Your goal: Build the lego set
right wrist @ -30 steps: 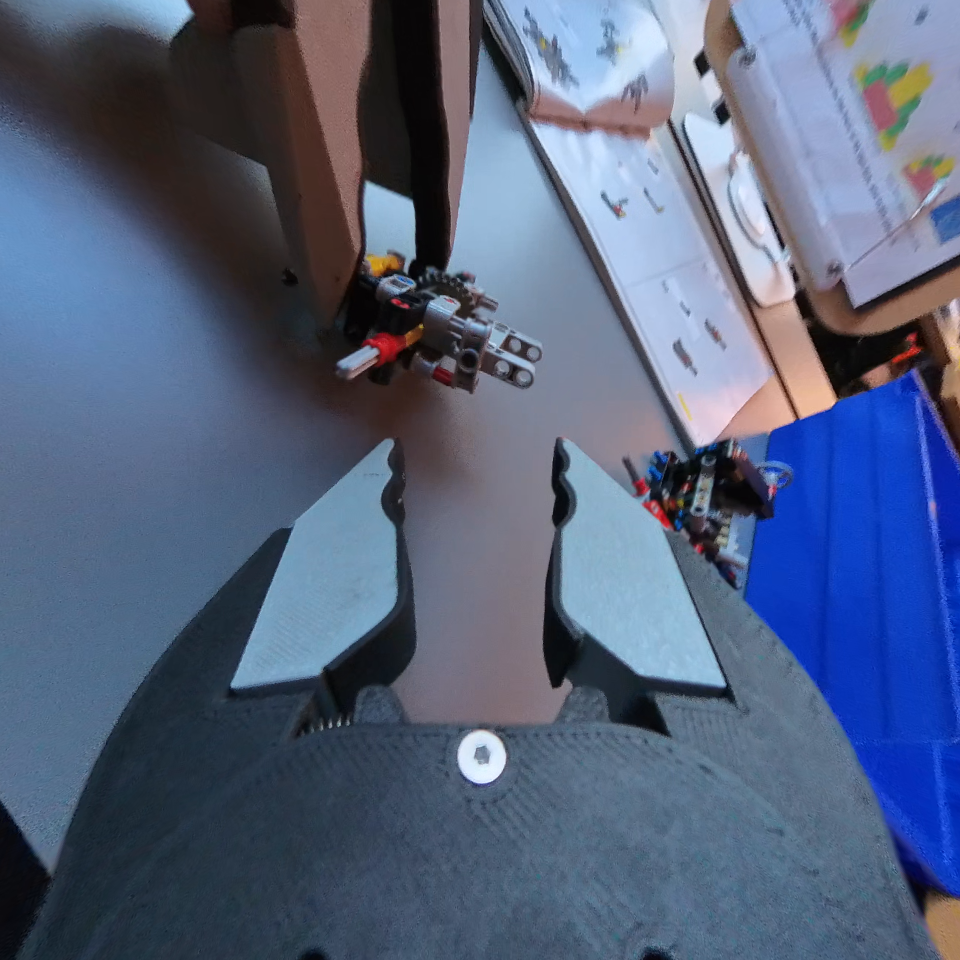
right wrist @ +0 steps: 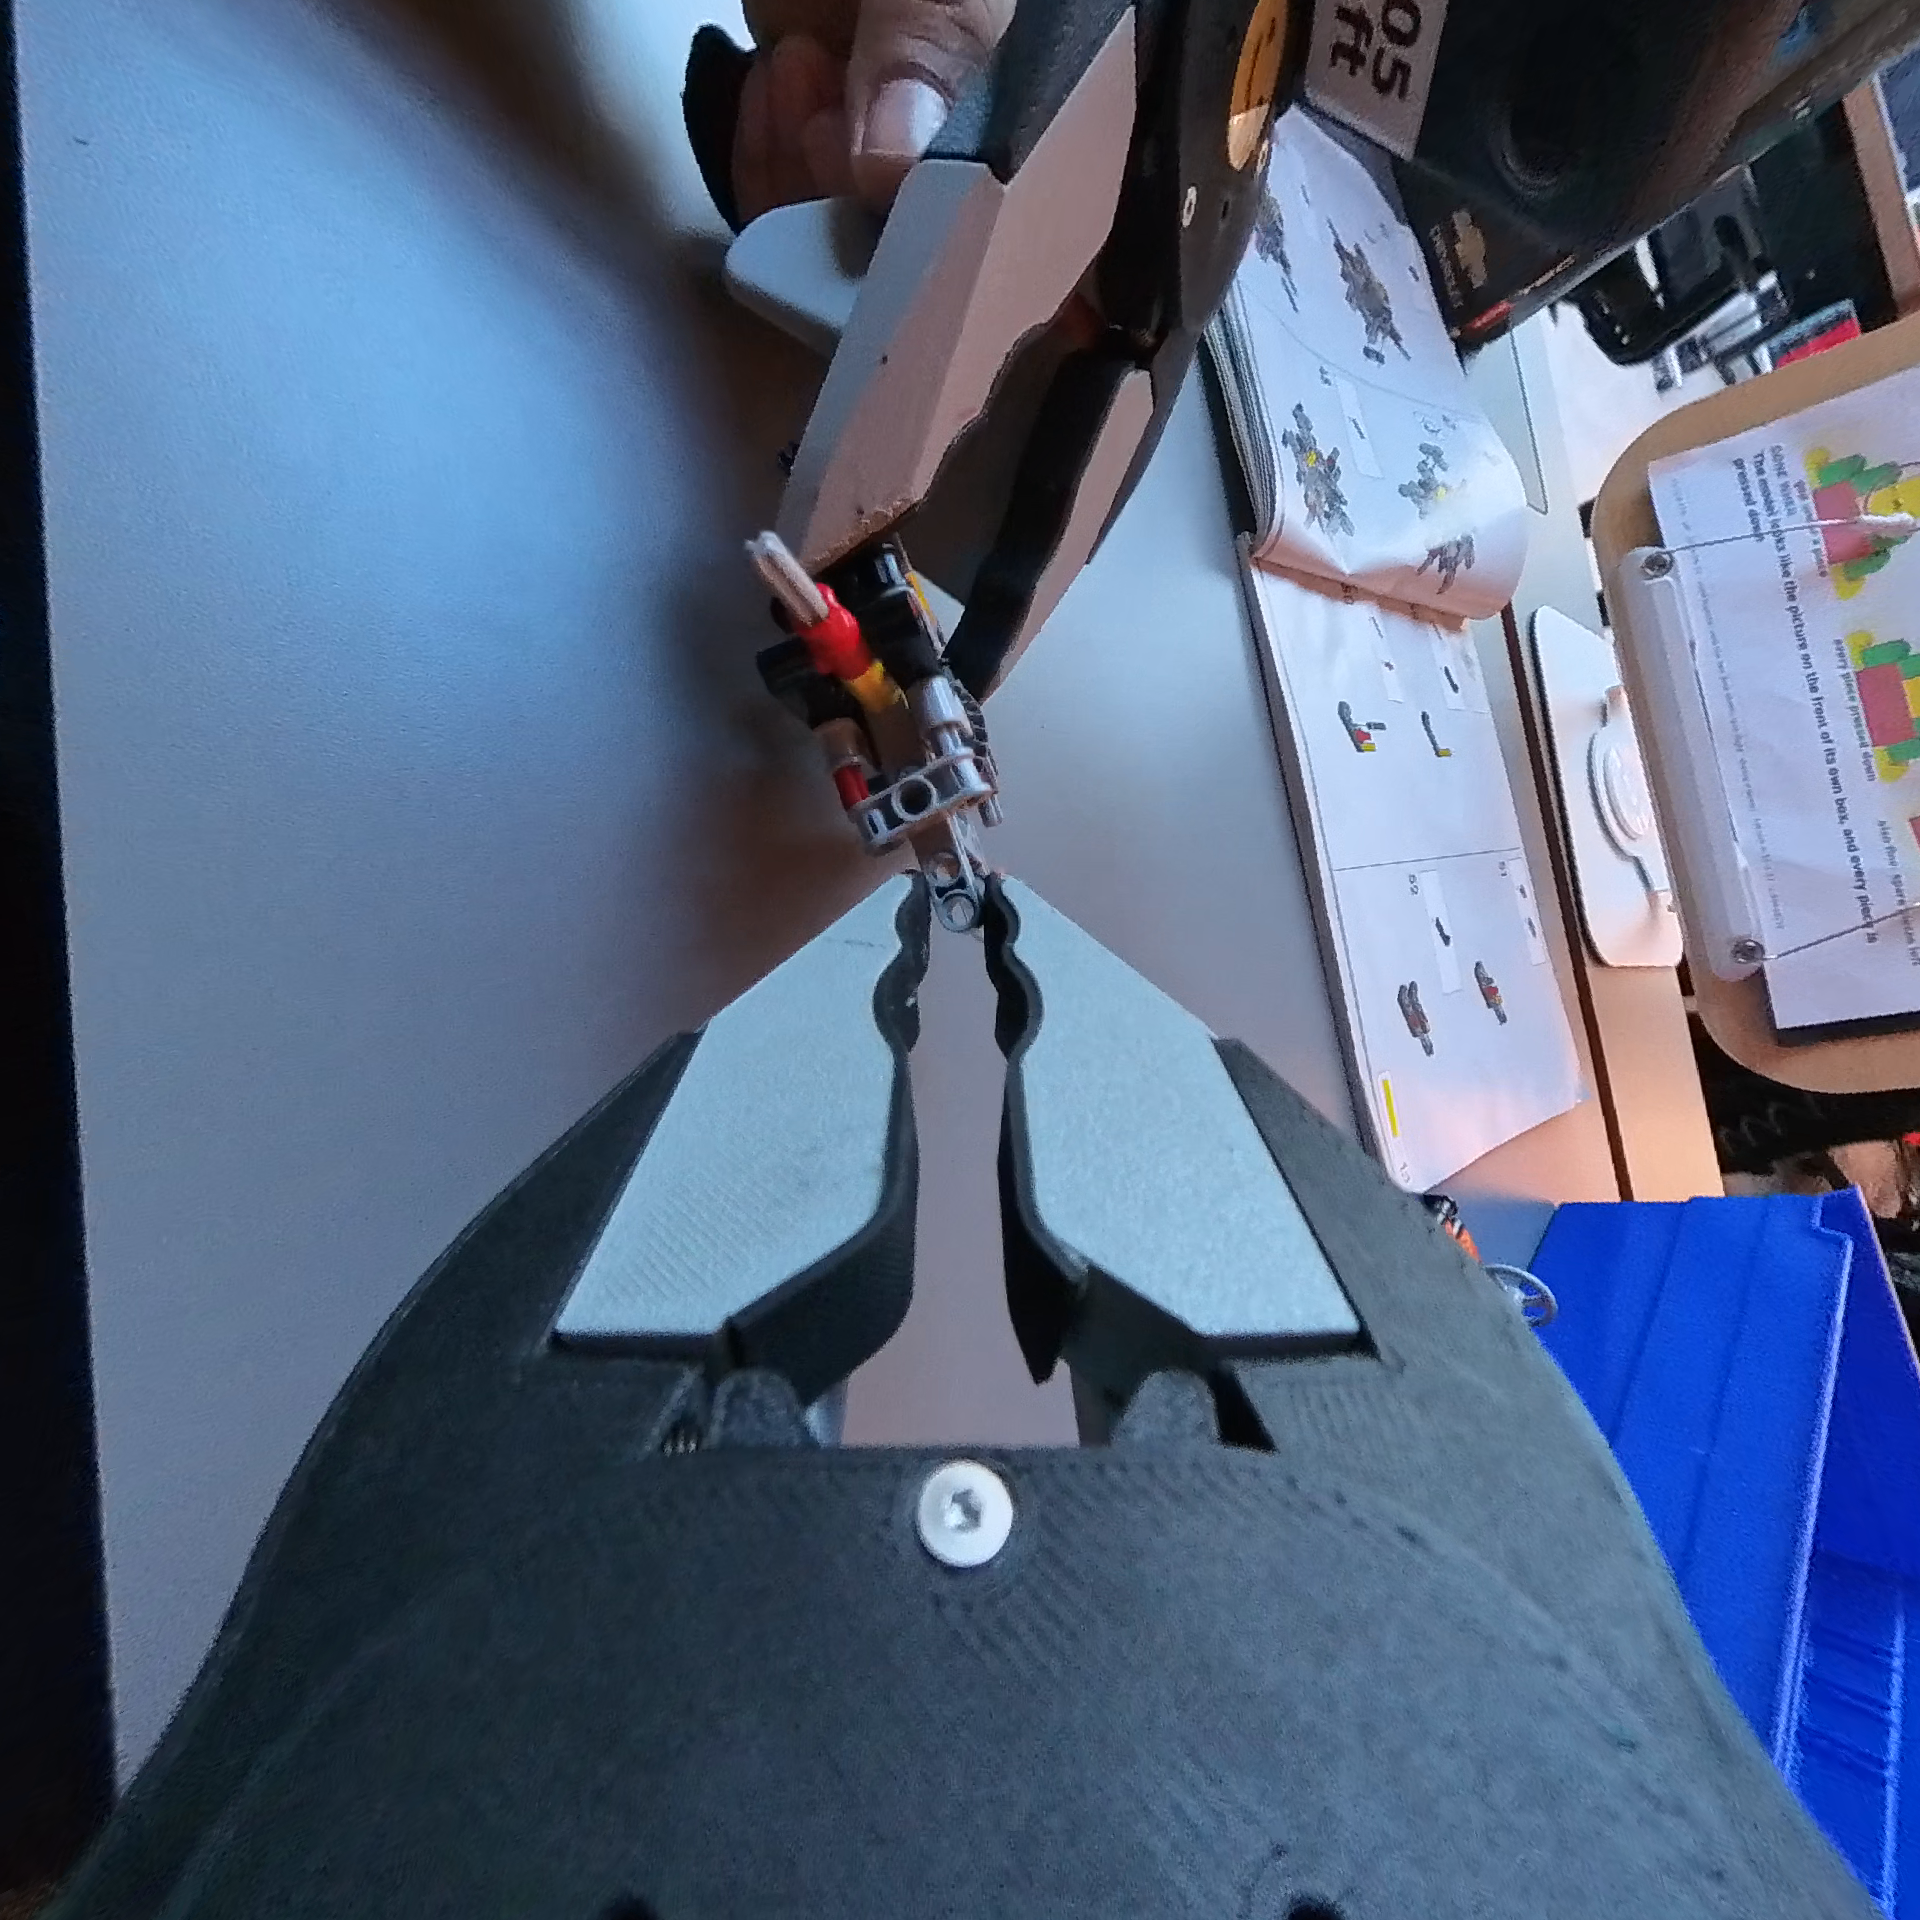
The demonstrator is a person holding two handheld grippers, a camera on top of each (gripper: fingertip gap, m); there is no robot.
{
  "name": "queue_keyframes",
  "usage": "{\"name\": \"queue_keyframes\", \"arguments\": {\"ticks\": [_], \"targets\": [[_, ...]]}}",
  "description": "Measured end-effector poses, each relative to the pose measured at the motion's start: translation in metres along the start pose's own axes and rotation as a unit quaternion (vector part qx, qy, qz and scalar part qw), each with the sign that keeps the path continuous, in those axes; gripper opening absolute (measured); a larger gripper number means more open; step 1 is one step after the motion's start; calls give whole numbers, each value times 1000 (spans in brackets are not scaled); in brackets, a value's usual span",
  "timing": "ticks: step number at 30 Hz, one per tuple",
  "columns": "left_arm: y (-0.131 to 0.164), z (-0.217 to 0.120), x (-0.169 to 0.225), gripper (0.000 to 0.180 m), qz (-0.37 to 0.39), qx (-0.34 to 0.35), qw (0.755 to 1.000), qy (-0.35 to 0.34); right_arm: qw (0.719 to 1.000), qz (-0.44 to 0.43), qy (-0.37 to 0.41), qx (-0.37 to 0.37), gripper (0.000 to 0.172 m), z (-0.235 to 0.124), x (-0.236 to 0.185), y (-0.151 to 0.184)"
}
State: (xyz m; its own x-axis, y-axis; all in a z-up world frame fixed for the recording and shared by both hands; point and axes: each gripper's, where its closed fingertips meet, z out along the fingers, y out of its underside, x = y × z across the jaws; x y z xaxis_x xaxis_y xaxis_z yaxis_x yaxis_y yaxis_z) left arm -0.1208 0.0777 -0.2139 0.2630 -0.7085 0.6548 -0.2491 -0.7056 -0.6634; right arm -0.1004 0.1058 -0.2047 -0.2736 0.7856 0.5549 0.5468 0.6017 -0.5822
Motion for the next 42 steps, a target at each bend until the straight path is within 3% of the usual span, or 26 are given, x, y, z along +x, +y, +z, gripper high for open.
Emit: {"name": "queue_keyframes", "arguments": {"ticks": [3,7,12,15,17,26,31,35,39,42], "targets": [[-2,-4,-2,58,33,-12,999,-20,1000,16,-14,-20,7,0,-2,3],[-19,-24,12,61,187,-6,976,-112,998,53,-10,-19,5,-4,7,6],[-29,-25,-2,60,298,-42,914,-271,996,89,-10,18,4,-12,15,0],[-37,-14,-7,41,347,-37,885,-307,995,95,-7,28,4,-13,18,0],[-41,-5,-6,35,356,-24,885,-300,994,104,-14,44,4,-14,17,-1],[-40,9,-27,40,373,-36,887,-271,986,130,-38,92,4,-18,20,4],[-47,22,-30,25,398,-24,887,-233,979,149,-53,130,4,-23,25,3],[-55,22,-32,24,388,7,888,-246,971,192,-46,135,5,-23,35,16],[-59,19,-41,24,351,17,889,-293,967,214,-10,141,27,-28,43,18],[-59,22,-40,24,341,18,888,-307,968,206,33,136,30,-28,47,15]]}}
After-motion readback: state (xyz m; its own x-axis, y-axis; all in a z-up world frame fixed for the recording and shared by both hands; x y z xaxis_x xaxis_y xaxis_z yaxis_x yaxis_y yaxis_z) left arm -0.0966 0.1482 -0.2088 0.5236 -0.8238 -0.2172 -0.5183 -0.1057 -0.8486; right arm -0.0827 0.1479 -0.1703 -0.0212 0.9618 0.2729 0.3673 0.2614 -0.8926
